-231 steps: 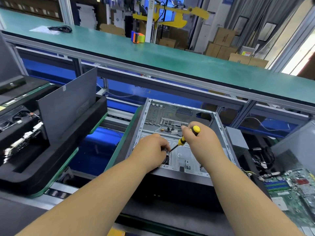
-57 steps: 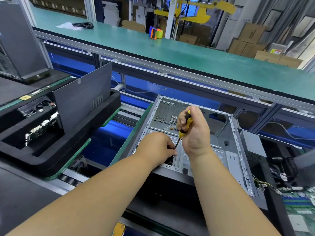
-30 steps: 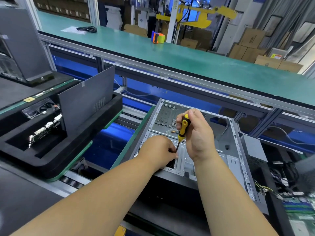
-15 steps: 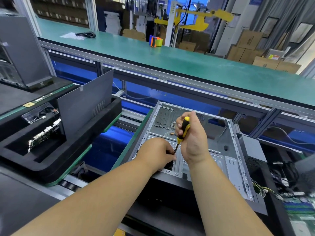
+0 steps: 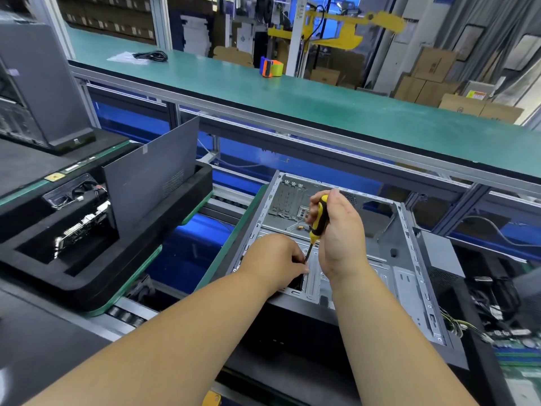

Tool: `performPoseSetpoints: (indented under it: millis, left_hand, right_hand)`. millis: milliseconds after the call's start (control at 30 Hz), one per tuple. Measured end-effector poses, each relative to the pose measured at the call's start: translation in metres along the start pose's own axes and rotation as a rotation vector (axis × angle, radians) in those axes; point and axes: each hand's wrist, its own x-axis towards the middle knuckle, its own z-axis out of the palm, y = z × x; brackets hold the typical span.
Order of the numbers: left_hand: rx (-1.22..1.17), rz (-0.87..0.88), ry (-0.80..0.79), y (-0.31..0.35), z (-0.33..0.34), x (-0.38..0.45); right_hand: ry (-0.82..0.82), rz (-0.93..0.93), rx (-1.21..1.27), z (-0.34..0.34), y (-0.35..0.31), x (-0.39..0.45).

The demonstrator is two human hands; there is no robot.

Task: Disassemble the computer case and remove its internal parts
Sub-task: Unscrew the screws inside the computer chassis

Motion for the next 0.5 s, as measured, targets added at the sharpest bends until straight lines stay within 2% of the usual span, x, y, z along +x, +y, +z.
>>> performPoseSetpoints:
  millis: [200, 400, 500]
  left_hand:
    - [0.001, -0.026, 0.016, -0.001, 0.002, 0.001]
    - [-0.006, -0.021, 0.016, -0.001, 0.002, 0.001]
    - [-0.012, -0.01, 0.021, -0.002, 0.003, 0.001]
  right_hand:
    - [-0.141, 0.018, 0.235, -0.004, 0.004, 0.004]
    - [-0.055, 0.017, 0.066, -0.011, 0.001, 0.005]
    - [-0.025, 0.071, 0.072, -0.011, -0.003, 0.006]
